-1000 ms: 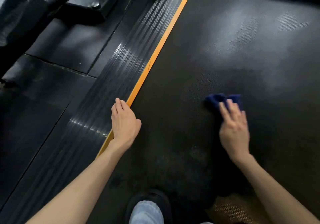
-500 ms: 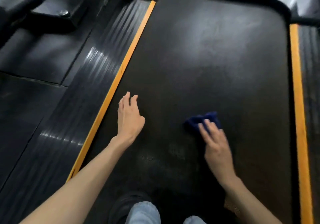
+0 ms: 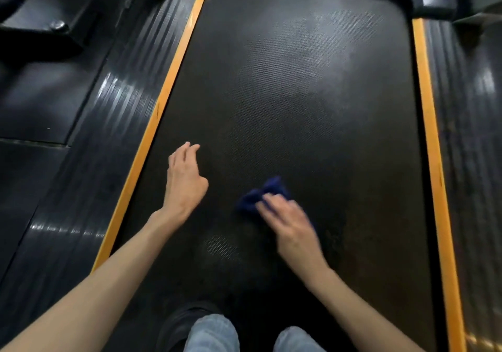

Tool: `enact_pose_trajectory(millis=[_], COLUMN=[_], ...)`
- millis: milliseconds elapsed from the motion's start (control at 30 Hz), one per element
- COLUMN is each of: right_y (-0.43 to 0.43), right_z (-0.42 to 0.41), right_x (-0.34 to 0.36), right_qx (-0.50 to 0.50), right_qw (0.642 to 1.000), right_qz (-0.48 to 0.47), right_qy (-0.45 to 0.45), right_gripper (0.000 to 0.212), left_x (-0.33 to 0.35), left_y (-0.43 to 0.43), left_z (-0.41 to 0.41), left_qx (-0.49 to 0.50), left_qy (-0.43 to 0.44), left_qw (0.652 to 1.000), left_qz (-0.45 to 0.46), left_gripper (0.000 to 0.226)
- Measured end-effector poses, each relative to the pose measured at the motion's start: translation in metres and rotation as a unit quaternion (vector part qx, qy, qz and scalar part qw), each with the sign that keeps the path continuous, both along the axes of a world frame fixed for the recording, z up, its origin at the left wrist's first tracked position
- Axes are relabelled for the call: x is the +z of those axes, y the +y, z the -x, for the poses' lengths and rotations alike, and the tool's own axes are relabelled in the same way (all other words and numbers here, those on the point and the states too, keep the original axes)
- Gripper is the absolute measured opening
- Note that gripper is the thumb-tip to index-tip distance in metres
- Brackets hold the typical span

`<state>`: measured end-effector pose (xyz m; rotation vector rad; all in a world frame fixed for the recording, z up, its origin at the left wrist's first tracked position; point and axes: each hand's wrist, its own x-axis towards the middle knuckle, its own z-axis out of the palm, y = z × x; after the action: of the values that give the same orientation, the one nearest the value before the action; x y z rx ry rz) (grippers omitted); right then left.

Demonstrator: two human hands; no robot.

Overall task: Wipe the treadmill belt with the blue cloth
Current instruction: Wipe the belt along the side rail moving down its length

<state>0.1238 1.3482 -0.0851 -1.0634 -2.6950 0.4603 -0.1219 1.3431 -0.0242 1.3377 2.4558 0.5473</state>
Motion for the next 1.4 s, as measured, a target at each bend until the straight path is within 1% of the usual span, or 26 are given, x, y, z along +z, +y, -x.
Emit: enact_pose_trajectory(millis=[67, 100, 200, 267, 333, 367, 400, 467, 533, 600, 667, 700, 733, 800, 867, 933, 967, 1000, 1067, 1100, 1167, 1200, 1233, 1267, 1300, 1400], right_y=[0.026, 0.035, 0.050, 0.052, 0.043, 0.033, 0.018, -0.013, -0.028, -0.023, -0.008, 0.003, 0.017, 0.046, 0.066, 0.064, 0.051, 0.032, -0.016, -0.034, -0.043, -0.036, -0.024, -0.010, 0.006, 0.046], right_z=[-0.036, -0.044, -0.044, -0.033, -0.015, 0.000, 0.018, 0.055, 0.073, 0.068, 0.048, 0.035, 0.021, -0.011, -0.031, -0.019, -0.004, 0.014, 0.049, 0.060, 0.066, 0.060, 0.050, 0.036, 0.019, -0.033], right_x=[0.007, 0.011, 0.013, 0.013, 0.009, 0.008, 0.007, 0.004, 0.000, -0.003, -0.003, -0.003, -0.002, -0.001, 0.005, 0.008, 0.007, 0.005, -0.004, -0.006, -0.008, -0.007, -0.005, -0.003, -0.001, 0.004], right_qx=[-0.133, -0.163, -0.173, -0.198, -0.218, -0.201, -0.161, -0.041, 0.059, 0.117, 0.140, 0.117, 0.069, -0.053, -0.159, -0.219, -0.206, -0.158, 0.008, 0.082, 0.193, 0.234, 0.253, 0.244, 0.209, 0.043], right_qw=[0.991, 0.986, 0.985, 0.980, 0.975, 0.979, 0.986, 0.999, 0.998, 0.993, 0.990, 0.993, 0.998, 0.998, 0.987, 0.974, 0.976, 0.985, 0.998, 0.994, 0.980, 0.971, 0.966, 0.968, 0.976, 0.998], right_qz=[-0.001, 0.008, 0.012, 0.032, 0.044, 0.040, 0.034, 0.007, -0.006, -0.010, -0.009, -0.002, -0.003, -0.009, 0.007, 0.021, 0.027, 0.032, 0.044, 0.055, 0.054, 0.045, 0.047, 0.058, 0.062, 0.040], right_qy=[-0.008, -0.017, -0.020, -0.005, 0.005, 0.007, 0.014, 0.019, 0.011, -0.004, -0.006, 0.000, 0.011, 0.024, 0.021, 0.045, 0.057, 0.061, 0.052, 0.040, 0.017, 0.006, -0.004, -0.005, 0.003, 0.023], right_gripper=[0.062, 0.063, 0.046, 0.048, 0.051, 0.051, 0.050, 0.047, 0.049, 0.058, 0.060, 0.061, 0.063, 0.071, 0.076, 0.073, 0.071, 0.069, 0.066, 0.066, 0.068, 0.066, 0.063, 0.060, 0.059, 0.063], left_x=[-0.004, -0.005, -0.010, -0.012, -0.013, -0.013, -0.012, -0.010, -0.008, -0.008, -0.011, -0.013, -0.014, -0.016, -0.016, -0.012, -0.010, -0.007, -0.002, -0.001, 0.000, 0.000, -0.002, -0.003, -0.005, -0.008], left_y=[-0.008, -0.013, -0.029, -0.039, -0.045, -0.047, -0.046, -0.045, -0.041, -0.038, -0.035, -0.035, -0.034, -0.035, -0.036, -0.039, -0.040, -0.040, -0.040, -0.040, -0.039, -0.040, -0.041, -0.042, -0.043, -0.046], left_z=[-0.001, -0.003, -0.010, -0.010, -0.006, -0.004, -0.001, 0.004, 0.008, 0.008, 0.006, 0.004, 0.000, -0.008, -0.013, -0.010, -0.006, -0.002, 0.006, 0.008, 0.011, 0.011, 0.011, 0.009, 0.007, -0.003], left_qx=[0.009, -0.001, -0.070, -0.090, -0.083, -0.077, -0.069, -0.051, -0.028, -0.012, -0.002, 0.006, 0.013, 0.008, -0.021, -0.035, -0.036, -0.036, -0.032, -0.029, -0.022, -0.021, -0.021, -0.019, -0.014, -0.012], left_qy=[-0.004, 0.001, 0.026, 0.036, 0.033, 0.030, 0.029, 0.029, 0.032, 0.024, 0.010, 0.000, -0.011, -0.023, -0.020, -0.012, -0.009, -0.005, 0.005, 0.011, 0.016, 0.016, 0.013, 0.008, 0.002, -0.007], left_qw=[1.000, 1.000, 0.997, 0.995, 0.996, 0.997, 0.997, 0.998, 0.999, 1.000, 1.000, 1.000, 1.000, 0.999, 0.999, 0.999, 0.999, 0.999, 0.999, 0.999, 0.999, 0.999, 0.999, 0.999, 0.999, 0.999], left_qz=[-0.002, -0.006, -0.016, -0.015, -0.008, -0.005, -0.003, -0.005, -0.011, -0.014, -0.020, -0.021, -0.021, -0.020, -0.025, -0.032, -0.035, -0.038, -0.041, -0.041, -0.038, -0.037, -0.036, -0.035, -0.034, -0.029], left_gripper=[0.068, 0.067, 0.066, 0.064, 0.062, 0.062, 0.061, 0.063, 0.062, 0.062, 0.064, 0.064, 0.064, 0.063, 0.062, 0.064, 0.066, 0.067, 0.068, 0.067, 0.066, 0.066, 0.066, 0.066, 0.067, 0.068])
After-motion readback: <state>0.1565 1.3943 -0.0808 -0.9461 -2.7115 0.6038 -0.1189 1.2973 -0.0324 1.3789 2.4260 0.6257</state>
